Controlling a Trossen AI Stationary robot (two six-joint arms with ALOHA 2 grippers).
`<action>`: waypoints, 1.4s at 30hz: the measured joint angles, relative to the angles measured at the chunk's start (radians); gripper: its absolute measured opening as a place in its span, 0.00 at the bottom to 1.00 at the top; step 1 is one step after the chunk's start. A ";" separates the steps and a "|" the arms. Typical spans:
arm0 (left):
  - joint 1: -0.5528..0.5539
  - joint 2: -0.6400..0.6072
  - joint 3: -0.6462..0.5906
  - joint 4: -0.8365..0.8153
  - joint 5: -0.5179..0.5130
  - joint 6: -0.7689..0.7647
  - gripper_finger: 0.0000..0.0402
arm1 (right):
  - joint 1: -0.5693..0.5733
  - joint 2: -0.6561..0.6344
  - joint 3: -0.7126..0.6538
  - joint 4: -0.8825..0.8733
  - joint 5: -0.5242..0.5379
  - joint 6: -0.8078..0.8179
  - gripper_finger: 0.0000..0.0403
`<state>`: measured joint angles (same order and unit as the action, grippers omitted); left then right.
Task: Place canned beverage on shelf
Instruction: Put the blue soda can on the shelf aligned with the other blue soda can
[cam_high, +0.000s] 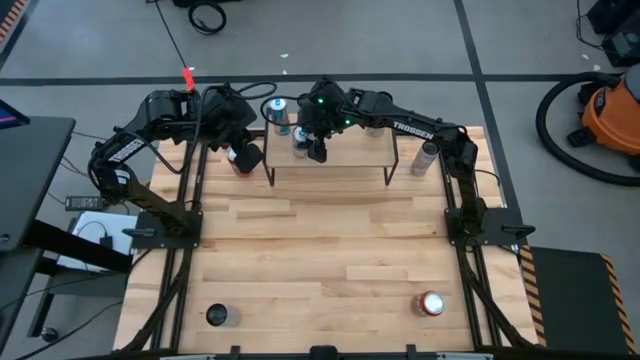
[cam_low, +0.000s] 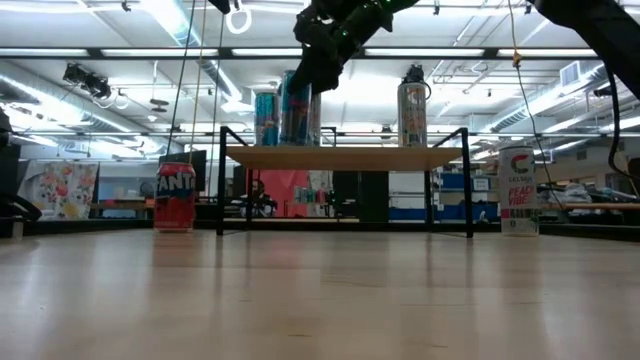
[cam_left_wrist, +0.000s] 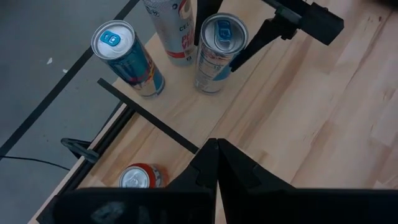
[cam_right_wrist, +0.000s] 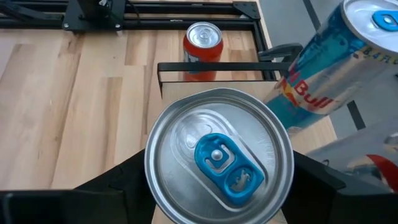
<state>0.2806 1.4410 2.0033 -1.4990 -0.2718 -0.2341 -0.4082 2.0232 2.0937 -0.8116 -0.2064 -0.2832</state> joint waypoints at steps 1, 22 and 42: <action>0.000 0.000 0.000 0.000 0.000 -0.002 0.02 | -0.001 0.000 0.000 -0.001 -0.001 0.001 0.69; 0.000 0.000 0.000 -0.010 0.000 -0.007 0.02 | -0.002 -0.003 0.001 0.010 -0.049 -0.015 0.73; 0.000 0.000 0.000 -0.010 0.000 -0.007 0.02 | 0.001 -0.015 0.001 0.005 -0.023 -0.027 0.77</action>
<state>0.2805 1.4410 2.0033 -1.5089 -0.2717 -0.2413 -0.4076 2.0083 2.0945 -0.8063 -0.2296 -0.3099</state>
